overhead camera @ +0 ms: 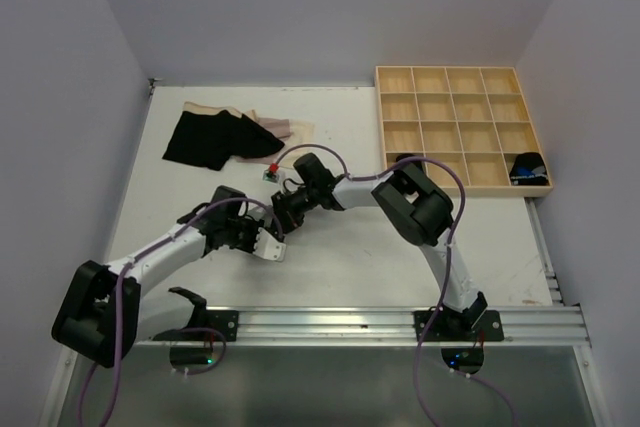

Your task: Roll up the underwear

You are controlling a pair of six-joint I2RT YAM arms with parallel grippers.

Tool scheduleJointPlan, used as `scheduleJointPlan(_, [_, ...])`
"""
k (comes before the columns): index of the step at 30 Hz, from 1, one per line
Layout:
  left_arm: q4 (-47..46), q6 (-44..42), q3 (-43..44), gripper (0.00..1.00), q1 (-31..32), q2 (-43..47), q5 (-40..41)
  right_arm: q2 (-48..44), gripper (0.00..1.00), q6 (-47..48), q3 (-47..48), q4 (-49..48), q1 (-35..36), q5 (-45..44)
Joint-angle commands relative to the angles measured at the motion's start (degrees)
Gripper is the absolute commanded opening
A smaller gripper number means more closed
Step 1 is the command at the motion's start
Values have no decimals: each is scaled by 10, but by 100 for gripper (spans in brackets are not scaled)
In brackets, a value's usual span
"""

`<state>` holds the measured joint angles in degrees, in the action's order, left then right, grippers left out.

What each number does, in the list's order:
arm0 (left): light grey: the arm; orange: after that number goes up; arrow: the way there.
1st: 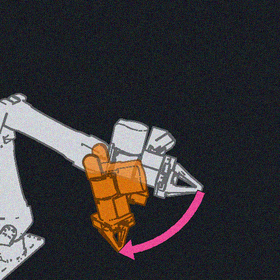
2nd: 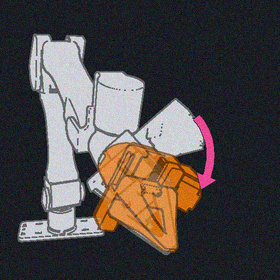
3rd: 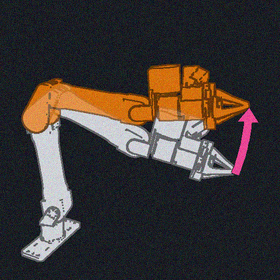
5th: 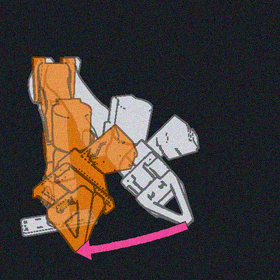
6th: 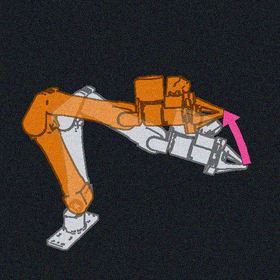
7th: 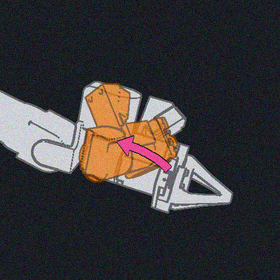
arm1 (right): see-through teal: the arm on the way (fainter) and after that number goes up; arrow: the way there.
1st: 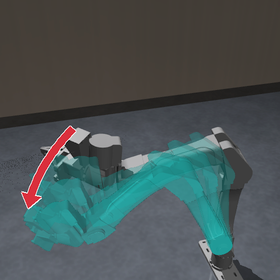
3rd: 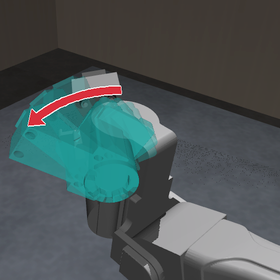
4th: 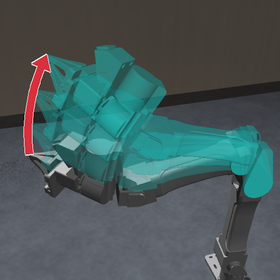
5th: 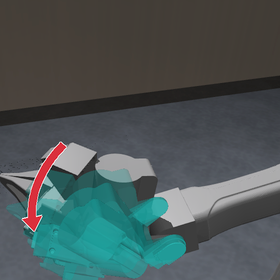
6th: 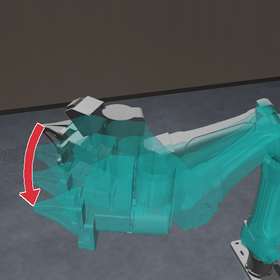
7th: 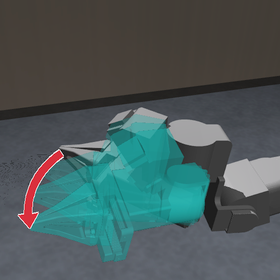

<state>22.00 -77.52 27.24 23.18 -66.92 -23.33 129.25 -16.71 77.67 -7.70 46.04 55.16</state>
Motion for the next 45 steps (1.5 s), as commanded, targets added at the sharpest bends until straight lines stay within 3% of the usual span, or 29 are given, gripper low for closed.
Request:
scheduleJointPlan(1, [5,8,19,9,2,-45,53,17,21,35,-28,116,7,-78])
scheduleJointPlan(2, [26,8,25,6,2,-62,53,7,27,39,-30,118,6,-85])
scheduleJointPlan(3, [37,9,32,4,2,-72,53,-1,41,38,-38,121,2,-93])
scheduleJointPlan(12, [211,-24,151,0,-13,-194,5,-151,65,52,-109,132,-38,-249])
scheduleJointPlan(17, [318,-34,238,0,-27,-279,-29,-252,65,57,-169,105,-54,-342])
scheduleJointPlan(20, [376,-33,311,0,-40,-342,-54,-334,61,81,-215,91,-54,-349])
scheduleJointPlan(27, [505,-40,495,6,-61,-518,-97,-409,57,163,-225,109,-12,-370])
scheduleJointPlan(29, [535,-47,549,8,-71,-569,-105,-407,56,202,-207,127,21,-394])
scheduleJointPlan(35, [535,-39,598,10,-80,-625,-100,-345,57,266,-148,139,97,-475])
scheduleJointPlan(45, [534,-35,608,14,-82,-651,-109,-228,67,361,-109,27,148,-548])
